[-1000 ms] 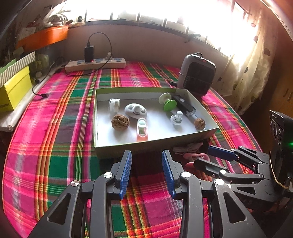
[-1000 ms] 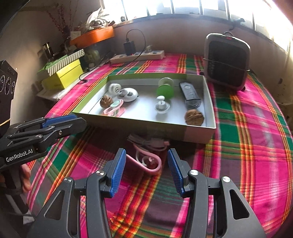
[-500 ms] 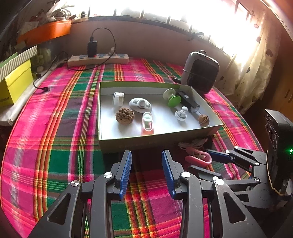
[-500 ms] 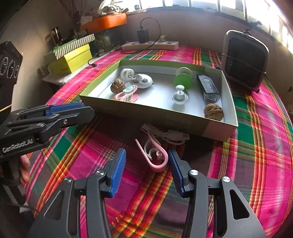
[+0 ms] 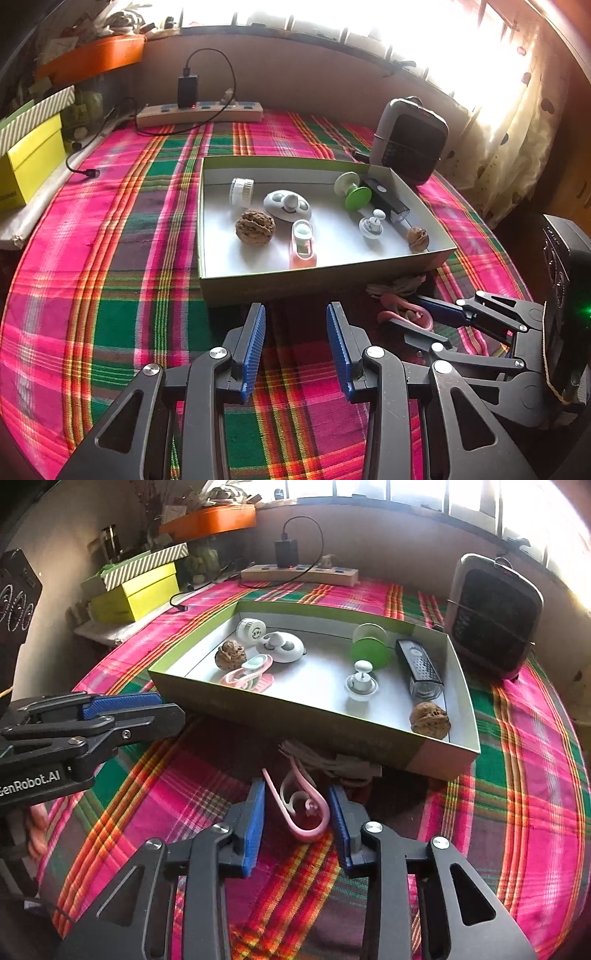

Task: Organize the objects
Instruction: 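Grasp the pink hook-shaped clip with the right tool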

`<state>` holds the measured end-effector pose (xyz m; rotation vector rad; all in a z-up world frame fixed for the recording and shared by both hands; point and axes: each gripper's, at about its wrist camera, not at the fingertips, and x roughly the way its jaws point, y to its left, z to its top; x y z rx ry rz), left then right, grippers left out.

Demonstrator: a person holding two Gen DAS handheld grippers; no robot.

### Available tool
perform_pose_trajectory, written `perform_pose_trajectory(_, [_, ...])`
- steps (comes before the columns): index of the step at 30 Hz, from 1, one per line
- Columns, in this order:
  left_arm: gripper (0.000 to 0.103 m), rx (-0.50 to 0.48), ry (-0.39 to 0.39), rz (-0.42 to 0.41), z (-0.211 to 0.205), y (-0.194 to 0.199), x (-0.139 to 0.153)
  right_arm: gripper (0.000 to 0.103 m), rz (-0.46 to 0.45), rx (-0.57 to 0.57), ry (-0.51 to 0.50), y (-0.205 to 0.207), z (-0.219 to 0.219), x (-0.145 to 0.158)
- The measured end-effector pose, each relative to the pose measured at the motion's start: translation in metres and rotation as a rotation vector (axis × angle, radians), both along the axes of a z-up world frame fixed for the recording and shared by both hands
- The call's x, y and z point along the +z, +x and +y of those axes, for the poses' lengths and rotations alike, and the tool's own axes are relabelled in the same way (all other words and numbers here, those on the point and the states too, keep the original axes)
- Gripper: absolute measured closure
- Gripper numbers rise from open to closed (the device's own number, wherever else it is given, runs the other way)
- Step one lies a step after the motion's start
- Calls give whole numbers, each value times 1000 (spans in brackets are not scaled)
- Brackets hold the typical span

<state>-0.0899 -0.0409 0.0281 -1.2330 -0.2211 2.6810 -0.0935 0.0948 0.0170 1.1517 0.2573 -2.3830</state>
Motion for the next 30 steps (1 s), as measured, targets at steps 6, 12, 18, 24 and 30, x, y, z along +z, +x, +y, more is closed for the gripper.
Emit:
perform_pose_trajectory(6, [71,-25,-3,-8,9,-2,-2,78,5,-6,8,5,3,0])
perform_pose_trajectory(12, [71,-53,-5,-14,19,-6,-4,78,2,-39,-2,7,17,1])
perform_pose_trajectory(18, [71,-93,7,-20,31,-14,-5,78,0,-92,-16,8,35,2])
perform_pose_trajectory(24, [71,-141,10,-20,47,-22,-8,78,-4,-138,-25,10,53,3])
perform_pose_trajectory(30, [71,-178,-4,-19,62,-30,-12,78,2,-188,-31,14,73,4])
